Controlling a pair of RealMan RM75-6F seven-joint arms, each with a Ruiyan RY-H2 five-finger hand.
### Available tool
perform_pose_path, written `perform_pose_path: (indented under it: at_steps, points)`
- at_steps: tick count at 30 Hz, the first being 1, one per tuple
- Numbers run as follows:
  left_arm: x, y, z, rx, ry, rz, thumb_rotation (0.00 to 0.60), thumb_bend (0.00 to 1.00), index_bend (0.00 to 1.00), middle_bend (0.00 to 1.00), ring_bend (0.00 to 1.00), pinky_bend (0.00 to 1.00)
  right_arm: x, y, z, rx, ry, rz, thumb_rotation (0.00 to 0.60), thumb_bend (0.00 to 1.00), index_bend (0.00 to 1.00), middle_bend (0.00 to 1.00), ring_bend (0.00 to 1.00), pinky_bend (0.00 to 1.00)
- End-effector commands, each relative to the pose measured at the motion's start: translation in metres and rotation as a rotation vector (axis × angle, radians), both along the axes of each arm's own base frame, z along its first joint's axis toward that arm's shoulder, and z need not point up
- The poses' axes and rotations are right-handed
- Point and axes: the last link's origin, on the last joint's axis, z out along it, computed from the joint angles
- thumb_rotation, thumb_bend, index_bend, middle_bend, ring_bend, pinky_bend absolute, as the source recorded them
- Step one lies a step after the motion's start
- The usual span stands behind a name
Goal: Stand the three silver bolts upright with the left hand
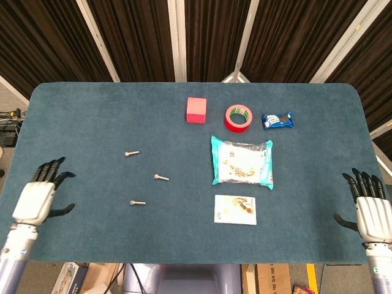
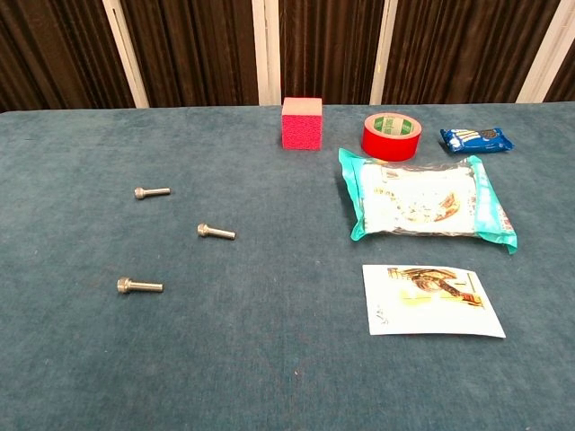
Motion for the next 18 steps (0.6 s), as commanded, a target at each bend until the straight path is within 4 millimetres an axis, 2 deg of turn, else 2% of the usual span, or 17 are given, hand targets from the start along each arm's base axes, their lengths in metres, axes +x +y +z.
perform_pose_path:
  at_steps: [1,7,12,18]
  points:
    - [0.04,0.029,-0.024,-0.104,0.075,-0.027,0.6,0.28,0.31,0.0,0.0,0.0,0.001,0.0,-0.001,-0.002,0.002,-0.001,0.6,0.02,0.14,0.06,0.0,0.0]
    - [0.068,0.042,-0.062,-0.181,0.121,-0.007,0.6,0.31,0.34,0.0,0.0,0.0,0.0,0.0,-0.001,-0.007,0.004,-0.008,0.6,0.02,0.14,0.06,0.0,0.0]
    - [0.081,0.039,-0.094,-0.243,0.148,0.002,0.6,0.31,0.35,0.0,0.0,0.0,-0.001,-0.001,0.0,-0.012,0.003,-0.018,0.6,0.02,0.14,0.06,0.0,0.0]
    - [0.093,0.039,-0.119,-0.261,0.164,-0.013,0.6,0.31,0.36,0.0,0.0,0.0,-0.002,-0.001,0.0,-0.019,0.005,-0.023,0.6,0.02,0.14,0.06,0.0,0.0]
